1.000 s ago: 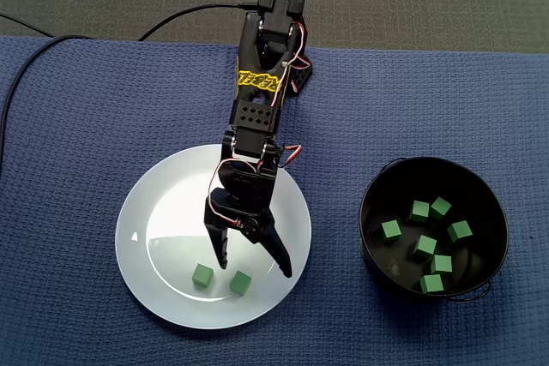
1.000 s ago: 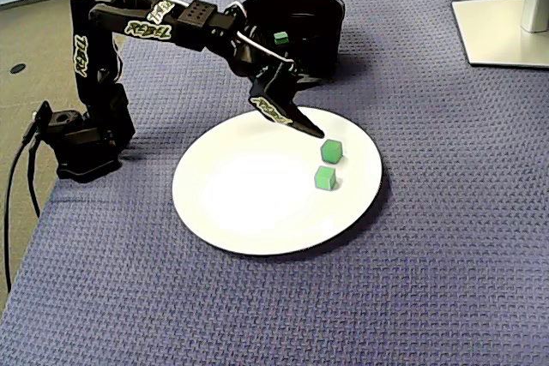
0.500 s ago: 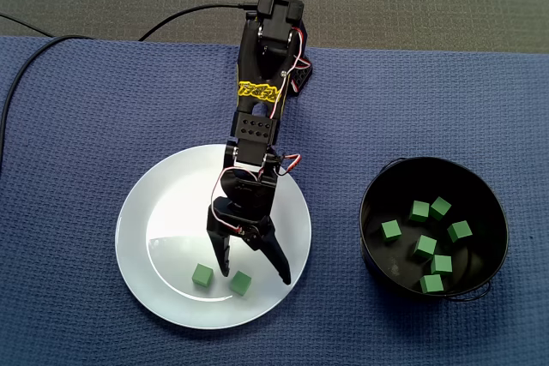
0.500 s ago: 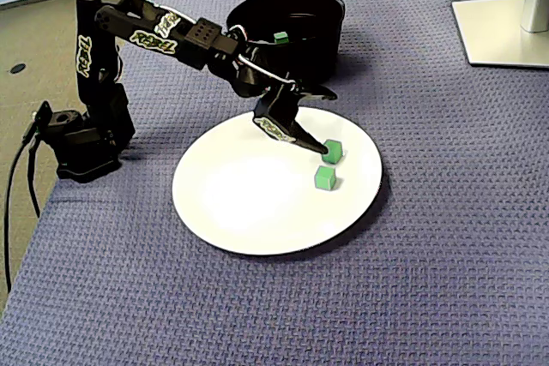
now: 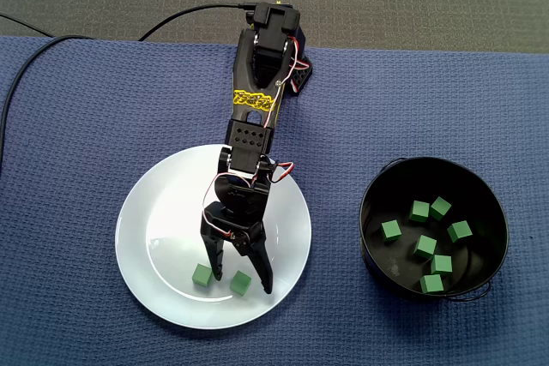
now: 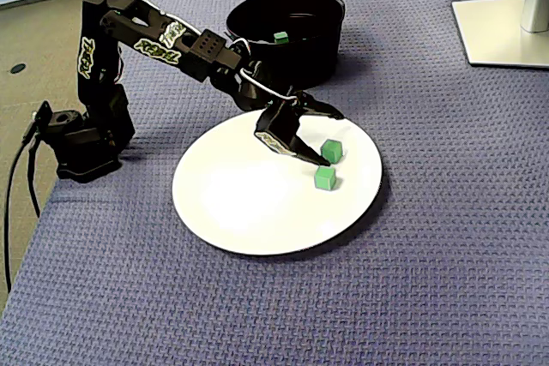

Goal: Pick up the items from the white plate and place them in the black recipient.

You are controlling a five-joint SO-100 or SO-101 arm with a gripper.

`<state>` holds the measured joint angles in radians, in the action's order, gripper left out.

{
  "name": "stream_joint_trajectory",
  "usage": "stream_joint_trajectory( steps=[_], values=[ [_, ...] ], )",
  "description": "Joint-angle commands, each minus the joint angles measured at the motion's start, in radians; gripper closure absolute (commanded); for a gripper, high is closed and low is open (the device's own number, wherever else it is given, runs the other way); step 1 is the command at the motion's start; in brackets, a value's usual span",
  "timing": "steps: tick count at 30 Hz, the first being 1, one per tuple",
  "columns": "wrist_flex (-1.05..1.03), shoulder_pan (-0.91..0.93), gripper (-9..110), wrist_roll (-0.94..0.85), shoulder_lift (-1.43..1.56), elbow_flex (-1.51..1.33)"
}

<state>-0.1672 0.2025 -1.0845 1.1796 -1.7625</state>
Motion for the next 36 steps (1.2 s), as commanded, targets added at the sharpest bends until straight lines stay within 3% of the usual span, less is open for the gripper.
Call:
stream_joint_trajectory(
  steps=[1,9,15,18,21,24,31,34,36],
  values=[
    [0.032,0.017,72,0.012,0.000,0.015],
    [0.061,0.006,84,0.011,-0.018,-0.015],
    [0.061,-0.009,101,0.041,-0.020,-0.018],
    [0.061,-0.014,101,0.117,0.009,-0.015],
    [0.017,-0.021,102,0.272,0.114,-0.003],
    [-0.133,-0.035,102,0.538,0.319,0.055],
    [-0.723,-0.209,102,1.186,0.736,0.443],
    [-0.856,-0.403,102,1.302,0.798,0.592],
    [-0.902,-0.571,102,1.272,0.764,0.676]
  ],
)
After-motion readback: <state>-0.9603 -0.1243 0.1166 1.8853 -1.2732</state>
